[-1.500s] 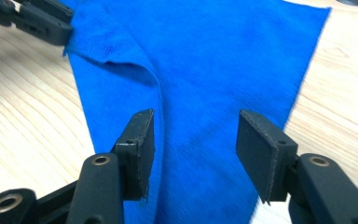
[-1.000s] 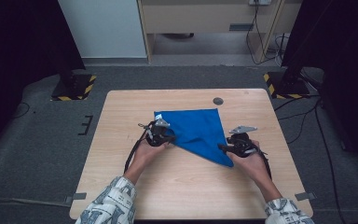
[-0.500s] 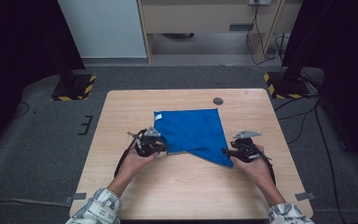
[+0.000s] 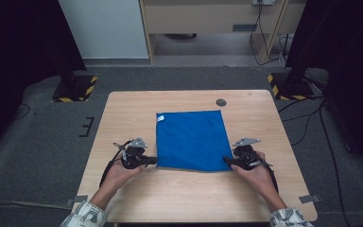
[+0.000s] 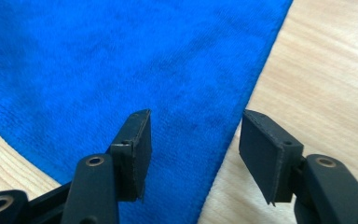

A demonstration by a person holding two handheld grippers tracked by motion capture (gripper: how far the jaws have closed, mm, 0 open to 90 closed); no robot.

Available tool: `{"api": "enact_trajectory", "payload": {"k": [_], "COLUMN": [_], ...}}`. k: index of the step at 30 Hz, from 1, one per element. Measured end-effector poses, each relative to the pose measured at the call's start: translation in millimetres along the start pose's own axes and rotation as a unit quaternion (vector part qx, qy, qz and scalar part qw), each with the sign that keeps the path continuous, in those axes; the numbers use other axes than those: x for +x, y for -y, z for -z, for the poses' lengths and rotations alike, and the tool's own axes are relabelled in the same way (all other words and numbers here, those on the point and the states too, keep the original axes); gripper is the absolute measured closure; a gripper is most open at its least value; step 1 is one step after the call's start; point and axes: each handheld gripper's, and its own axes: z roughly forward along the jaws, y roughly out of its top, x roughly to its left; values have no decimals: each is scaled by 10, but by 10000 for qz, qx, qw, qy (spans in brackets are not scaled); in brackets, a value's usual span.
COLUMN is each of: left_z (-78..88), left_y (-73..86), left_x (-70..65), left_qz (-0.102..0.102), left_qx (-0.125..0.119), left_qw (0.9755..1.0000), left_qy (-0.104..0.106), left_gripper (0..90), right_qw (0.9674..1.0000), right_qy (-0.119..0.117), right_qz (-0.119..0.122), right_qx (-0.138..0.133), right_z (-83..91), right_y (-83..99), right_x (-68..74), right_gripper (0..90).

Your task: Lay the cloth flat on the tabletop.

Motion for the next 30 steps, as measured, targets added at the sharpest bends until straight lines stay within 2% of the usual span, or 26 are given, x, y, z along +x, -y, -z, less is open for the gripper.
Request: {"api": "enact_trajectory", "payload": {"k": [3, 8, 9, 12, 15, 17, 20, 25, 30], "left_z": [9, 16, 17, 2, -18, -12, 27, 85, 157], "left_y": [59, 81, 80, 77, 77, 77, 81, 110, 165], "left_x": [3, 12, 8, -9, -31, -39, -66, -139, -213], "left_qz": [-7, 26, 40, 24, 14, 11, 14, -77, -143], "left_qx": [85, 99, 101, 149, 209, 231, 228, 264, 286], "left_qw": [10000, 9999, 9999, 9999, 9998, 9997, 9997, 9996, 9994], "left_qy": [16, -17, -19, -1, -2, 12, 49, 74, 123], "left_gripper": [900, 900, 900, 900, 900, 900, 900, 900, 900], "right_qw": [9999, 9999, 9997, 9993, 9992, 9989, 9984, 9983, 9984], "right_qy": [-13, 150, 199, 287, 239, 254, 277, 158, 26], "right_qz": [43, 16, 84, 103, 73, 39, 2, -51, -223], "right_qx": [100, 84, 87, 193, 307, 392, 501, 565, 523], "right_z": [-34, -26, -16, 31, 80, 99, 133, 249, 408], "right_y": [12, 41, 46, 59, 74, 73, 81, 150, 215], "right_x": [23, 77, 94, 158, 210, 236, 270, 353, 436], "right_gripper": [430, 435, 444, 544, 676, 730, 769, 831, 830]}}
